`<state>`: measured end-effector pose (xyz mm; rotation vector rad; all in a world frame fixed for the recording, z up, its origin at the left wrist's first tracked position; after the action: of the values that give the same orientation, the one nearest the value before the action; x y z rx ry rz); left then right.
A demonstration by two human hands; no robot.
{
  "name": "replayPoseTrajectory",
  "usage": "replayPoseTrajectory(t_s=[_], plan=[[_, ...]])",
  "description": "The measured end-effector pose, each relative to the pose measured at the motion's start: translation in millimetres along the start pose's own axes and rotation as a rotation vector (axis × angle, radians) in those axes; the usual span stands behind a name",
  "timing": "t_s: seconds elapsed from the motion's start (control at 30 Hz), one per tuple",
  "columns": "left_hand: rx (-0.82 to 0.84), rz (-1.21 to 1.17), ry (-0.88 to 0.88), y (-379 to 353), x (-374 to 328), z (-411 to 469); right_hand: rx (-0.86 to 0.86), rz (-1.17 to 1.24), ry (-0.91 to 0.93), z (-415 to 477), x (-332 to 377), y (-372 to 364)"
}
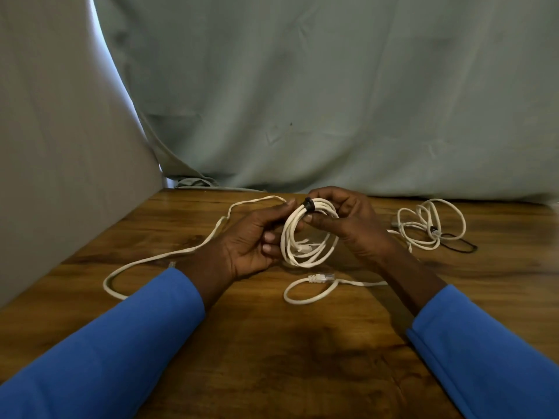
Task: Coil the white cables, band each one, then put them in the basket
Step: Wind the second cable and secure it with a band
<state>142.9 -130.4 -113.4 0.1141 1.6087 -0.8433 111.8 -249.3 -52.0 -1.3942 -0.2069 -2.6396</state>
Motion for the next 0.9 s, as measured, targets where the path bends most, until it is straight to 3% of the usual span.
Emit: replayPoseTrajectory(t_s=[0.2, 0.33, 0.43, 0.67, 0.9], plan=[[-0.099, -0.04, -0.098, 0.1, -4.8, -1.6, 0.033, -0.01, 0.019, 0.5, 13.2, -5.7], [-0.404, 0.222, -0.365, 18.8, -28.1, -3.5, -0.028, -0.032, -0.008, -0.2, 0.8, -3.0], [-0.523, 0.352, -0.518, 30.9, -38.9, -8.7, -0.086, -0.03, -0.034, -2.1, -6.0, -3.1], [-0.564, 0.562, -0.808, 17.6, -63.8, -27.1, -0.215, 0.16, -0.152, -3.0, -26.6, 2.7], [-0.353, 1.084, -1.024, -20.0, -88.7, -44.3, -0.247, 0.343, -0.23, -1.0, -28.4, 8.7]])
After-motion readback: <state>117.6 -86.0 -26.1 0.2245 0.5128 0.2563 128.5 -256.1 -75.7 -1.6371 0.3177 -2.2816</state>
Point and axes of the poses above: each hand's wrist, its own z-axis towards the middle knuckle, its own y-axis out of the back of the hand, x = y × z, the point moved 9 cm from there along z, towards the middle knuckle, and after that the axes turned 1 degree about z, right-handed, at the moved point
